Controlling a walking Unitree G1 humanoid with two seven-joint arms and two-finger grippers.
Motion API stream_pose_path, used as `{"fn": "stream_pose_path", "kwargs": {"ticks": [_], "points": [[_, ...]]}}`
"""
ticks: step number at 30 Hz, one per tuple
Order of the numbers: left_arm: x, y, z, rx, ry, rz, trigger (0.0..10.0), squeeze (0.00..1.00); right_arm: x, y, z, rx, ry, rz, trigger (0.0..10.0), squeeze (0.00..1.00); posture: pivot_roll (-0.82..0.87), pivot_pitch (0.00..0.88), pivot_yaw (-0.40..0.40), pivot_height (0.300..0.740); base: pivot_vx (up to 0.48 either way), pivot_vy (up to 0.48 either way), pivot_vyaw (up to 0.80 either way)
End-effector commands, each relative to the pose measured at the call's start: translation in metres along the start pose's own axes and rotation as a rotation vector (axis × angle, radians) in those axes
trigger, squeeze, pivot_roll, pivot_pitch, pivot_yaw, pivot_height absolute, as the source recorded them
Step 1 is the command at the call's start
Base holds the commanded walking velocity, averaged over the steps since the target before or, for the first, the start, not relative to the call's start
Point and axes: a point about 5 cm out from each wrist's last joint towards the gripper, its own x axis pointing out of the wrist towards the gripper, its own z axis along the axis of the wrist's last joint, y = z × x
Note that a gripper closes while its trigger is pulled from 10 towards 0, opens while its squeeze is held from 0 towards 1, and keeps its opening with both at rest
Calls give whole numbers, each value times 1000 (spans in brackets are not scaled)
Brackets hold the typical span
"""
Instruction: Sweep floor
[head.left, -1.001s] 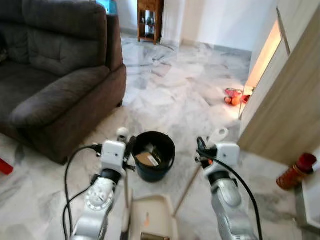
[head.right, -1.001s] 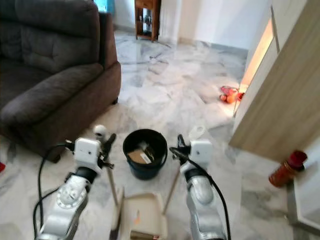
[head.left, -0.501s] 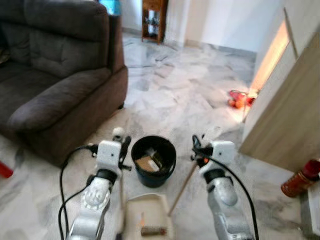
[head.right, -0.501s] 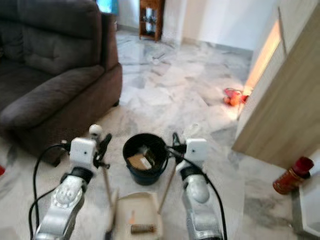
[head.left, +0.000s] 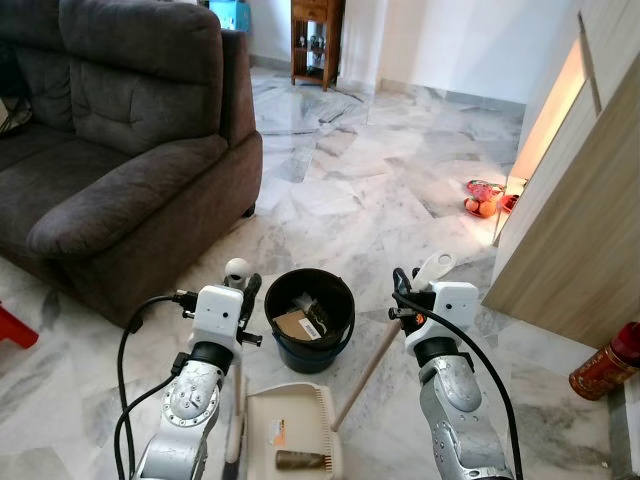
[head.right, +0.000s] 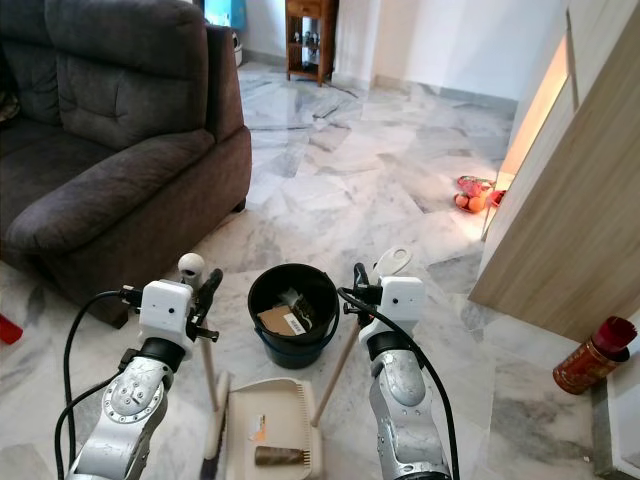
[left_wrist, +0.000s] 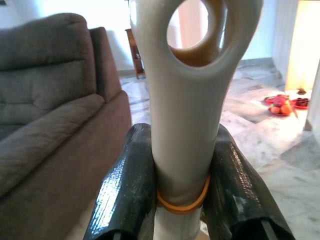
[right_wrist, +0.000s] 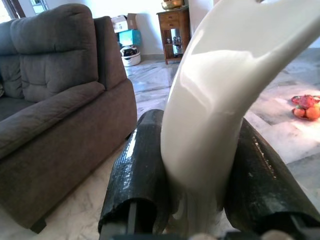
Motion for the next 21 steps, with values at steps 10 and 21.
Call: {"fn": "stream_pose_path", "kwargs": {"ticks": [10,21], "points": [[-14,25,-14,76,23,95,10000,0,7,-12,24,-24,-89,-25,10000,0,108,17,-5,740,0,0,0],[-16,26,-22,80,43,106,10000,0,4,-15,49,-71,-138,45,10000,0,102,19,-7,740,0,0,0]]}}
